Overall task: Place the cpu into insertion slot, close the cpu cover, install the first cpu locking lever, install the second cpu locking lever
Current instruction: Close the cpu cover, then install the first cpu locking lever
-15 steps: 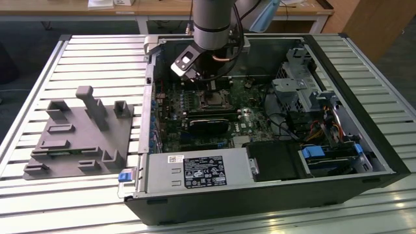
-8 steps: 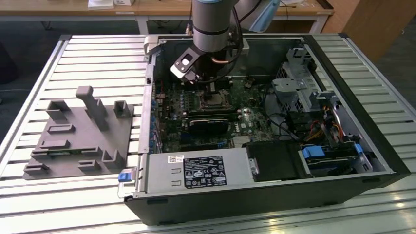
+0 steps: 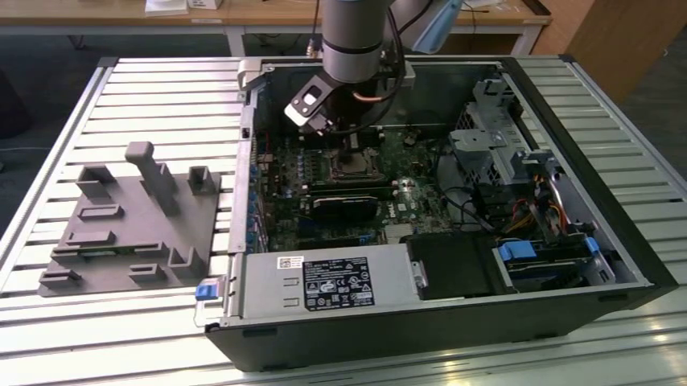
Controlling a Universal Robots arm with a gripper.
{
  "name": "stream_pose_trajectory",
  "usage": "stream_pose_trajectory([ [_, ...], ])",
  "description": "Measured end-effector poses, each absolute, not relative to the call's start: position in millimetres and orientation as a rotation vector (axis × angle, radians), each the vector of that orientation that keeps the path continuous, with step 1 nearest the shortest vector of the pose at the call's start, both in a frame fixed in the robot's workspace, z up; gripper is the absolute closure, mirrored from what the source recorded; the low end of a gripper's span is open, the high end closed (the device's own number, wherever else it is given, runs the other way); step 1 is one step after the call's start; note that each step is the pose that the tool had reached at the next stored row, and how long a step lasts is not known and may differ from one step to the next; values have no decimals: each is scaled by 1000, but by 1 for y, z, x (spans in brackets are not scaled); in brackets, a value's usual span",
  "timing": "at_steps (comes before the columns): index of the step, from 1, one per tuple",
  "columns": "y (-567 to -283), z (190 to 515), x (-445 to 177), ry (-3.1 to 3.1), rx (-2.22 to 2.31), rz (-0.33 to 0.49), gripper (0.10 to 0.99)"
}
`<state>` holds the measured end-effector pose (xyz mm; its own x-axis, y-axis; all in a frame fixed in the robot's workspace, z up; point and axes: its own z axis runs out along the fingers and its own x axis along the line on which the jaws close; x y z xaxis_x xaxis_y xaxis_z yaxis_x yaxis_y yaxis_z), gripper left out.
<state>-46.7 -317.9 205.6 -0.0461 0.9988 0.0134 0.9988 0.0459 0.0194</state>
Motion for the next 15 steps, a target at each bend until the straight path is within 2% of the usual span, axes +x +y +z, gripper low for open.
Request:
stream_pose_trajectory([
  [15,-318,206,-28,2270,2168,37,980],
])
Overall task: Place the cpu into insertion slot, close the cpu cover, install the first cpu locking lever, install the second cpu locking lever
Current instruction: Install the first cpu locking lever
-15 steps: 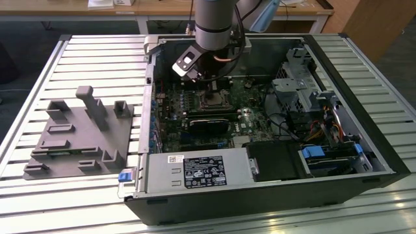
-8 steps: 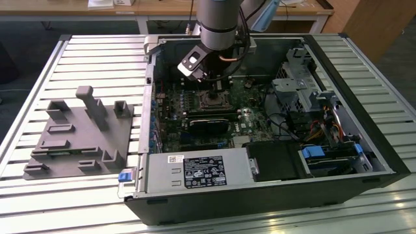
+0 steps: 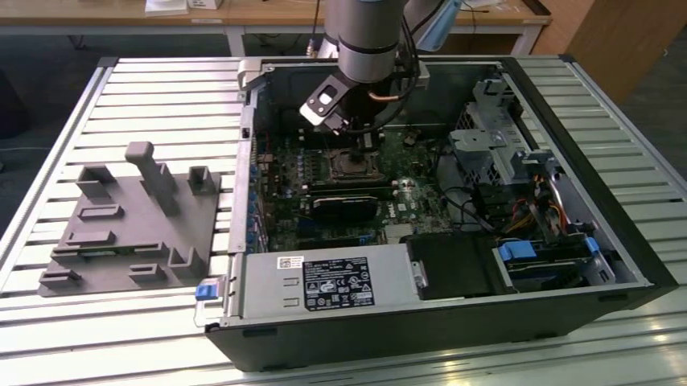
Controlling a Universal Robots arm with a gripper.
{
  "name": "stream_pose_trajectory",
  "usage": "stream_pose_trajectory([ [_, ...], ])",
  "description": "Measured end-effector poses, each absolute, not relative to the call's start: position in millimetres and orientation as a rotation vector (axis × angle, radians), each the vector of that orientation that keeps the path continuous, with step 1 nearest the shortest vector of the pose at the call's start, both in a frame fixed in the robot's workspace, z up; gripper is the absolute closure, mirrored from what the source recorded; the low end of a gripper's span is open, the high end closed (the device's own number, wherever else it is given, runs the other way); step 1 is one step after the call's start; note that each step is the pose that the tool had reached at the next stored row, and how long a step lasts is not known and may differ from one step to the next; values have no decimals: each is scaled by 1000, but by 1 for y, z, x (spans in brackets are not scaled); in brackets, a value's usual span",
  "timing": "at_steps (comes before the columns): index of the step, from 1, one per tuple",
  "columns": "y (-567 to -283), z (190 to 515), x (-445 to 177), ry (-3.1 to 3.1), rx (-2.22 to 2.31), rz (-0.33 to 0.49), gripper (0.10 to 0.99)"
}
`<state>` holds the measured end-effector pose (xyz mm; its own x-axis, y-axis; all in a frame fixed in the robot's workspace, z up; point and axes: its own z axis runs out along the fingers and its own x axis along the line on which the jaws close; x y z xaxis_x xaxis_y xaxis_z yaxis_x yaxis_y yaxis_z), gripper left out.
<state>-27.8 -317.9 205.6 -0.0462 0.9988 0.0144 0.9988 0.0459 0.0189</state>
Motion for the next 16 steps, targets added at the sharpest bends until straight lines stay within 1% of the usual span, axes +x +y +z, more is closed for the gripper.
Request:
stream_pose_trajectory([
  [16,-318,215,-28,2270,2168,38,980],
])
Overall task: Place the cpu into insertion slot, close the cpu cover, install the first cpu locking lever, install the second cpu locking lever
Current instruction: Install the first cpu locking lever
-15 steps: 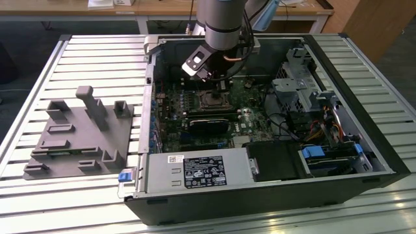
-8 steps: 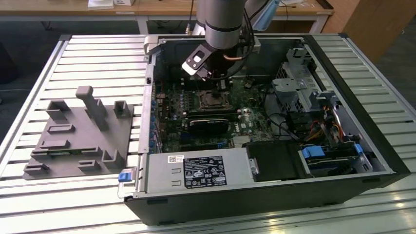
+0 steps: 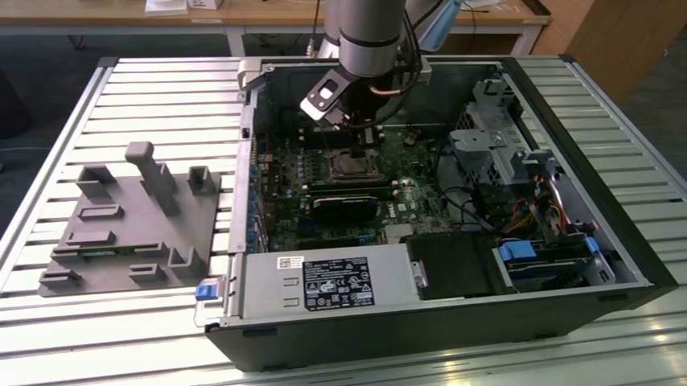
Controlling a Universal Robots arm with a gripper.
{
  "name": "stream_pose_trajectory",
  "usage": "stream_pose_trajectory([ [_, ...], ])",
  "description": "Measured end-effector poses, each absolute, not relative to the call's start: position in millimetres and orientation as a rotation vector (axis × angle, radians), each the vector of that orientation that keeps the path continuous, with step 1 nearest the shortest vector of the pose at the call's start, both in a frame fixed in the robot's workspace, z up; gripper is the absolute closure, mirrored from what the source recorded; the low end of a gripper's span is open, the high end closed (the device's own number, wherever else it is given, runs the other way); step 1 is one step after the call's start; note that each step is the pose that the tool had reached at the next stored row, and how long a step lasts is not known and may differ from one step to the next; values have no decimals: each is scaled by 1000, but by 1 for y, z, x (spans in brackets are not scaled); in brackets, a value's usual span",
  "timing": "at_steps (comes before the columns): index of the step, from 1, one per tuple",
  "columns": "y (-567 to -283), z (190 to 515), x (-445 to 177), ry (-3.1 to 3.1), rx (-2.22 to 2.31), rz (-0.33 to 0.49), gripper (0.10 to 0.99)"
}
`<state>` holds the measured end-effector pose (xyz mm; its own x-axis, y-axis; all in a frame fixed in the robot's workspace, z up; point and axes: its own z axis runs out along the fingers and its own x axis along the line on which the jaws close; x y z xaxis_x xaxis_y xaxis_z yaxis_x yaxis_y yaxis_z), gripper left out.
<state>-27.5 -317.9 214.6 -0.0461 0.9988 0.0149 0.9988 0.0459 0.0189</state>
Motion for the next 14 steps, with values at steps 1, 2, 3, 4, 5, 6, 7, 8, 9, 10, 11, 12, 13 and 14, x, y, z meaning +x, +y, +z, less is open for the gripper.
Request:
stream_pose_trajectory([
  [1,-318,215,-28,2270,2168,38,980],
  [2,-318,216,-28,2270,2168,37,980],
  [3,-318,216,-27,2270,2168,38,980],
  [4,-318,217,-27,2270,2168,38,980],
  [5,-318,217,-27,2270,2168,38,980],
  [6,-318,217,-27,2270,2168,38,980],
  [7,-318,218,-27,2270,2168,38,980],
  [8,-318,218,-27,2270,2168,38,980],
  [9,-318,219,-27,2270,2168,38,980],
  [10,-318,219,-27,2270,2168,38,980],
  [11,-318,219,-27,2270,2168,38,980],
  [12,-318,219,-27,2270,2168,38,980],
  [13,-318,220,-27,2270,2168,38,980],
  [14,-318,220,-27,2270,2168,38,980],
])
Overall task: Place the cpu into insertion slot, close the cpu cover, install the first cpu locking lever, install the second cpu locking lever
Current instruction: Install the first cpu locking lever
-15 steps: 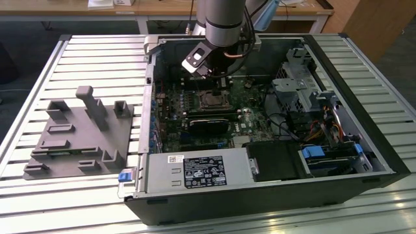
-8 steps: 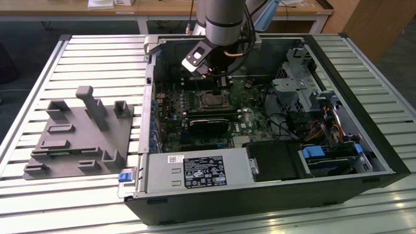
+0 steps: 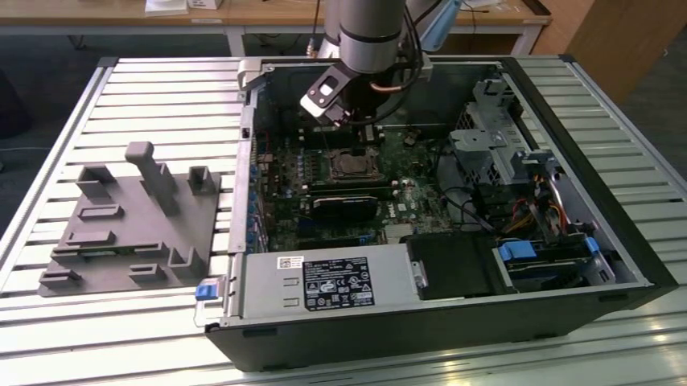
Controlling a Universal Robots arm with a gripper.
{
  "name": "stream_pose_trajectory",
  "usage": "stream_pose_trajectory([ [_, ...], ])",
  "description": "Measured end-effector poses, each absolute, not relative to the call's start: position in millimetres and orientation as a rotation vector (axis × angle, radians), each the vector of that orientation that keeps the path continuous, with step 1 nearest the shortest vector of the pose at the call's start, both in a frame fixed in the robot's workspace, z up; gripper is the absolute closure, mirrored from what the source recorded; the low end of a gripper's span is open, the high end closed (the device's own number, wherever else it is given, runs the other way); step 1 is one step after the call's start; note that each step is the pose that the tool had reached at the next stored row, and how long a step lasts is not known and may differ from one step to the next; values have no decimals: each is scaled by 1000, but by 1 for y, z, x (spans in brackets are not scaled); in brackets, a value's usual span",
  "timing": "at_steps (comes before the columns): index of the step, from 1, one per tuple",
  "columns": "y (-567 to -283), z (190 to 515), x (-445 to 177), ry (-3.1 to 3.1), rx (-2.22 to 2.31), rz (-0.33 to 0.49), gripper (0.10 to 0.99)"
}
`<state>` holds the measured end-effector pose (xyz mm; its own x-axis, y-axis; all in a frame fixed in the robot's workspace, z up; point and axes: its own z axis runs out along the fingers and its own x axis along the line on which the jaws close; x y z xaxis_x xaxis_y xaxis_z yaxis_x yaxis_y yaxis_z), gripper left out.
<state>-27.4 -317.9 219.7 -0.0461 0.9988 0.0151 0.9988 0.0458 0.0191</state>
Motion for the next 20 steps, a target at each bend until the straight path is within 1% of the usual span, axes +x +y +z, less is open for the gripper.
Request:
stream_pose_trajectory([
  [5,-318,224,-27,2270,2168,38,980],
  [16,-318,262,-27,2267,2165,44,980],
  [20,-318,265,-27,2267,2164,42,980],
])
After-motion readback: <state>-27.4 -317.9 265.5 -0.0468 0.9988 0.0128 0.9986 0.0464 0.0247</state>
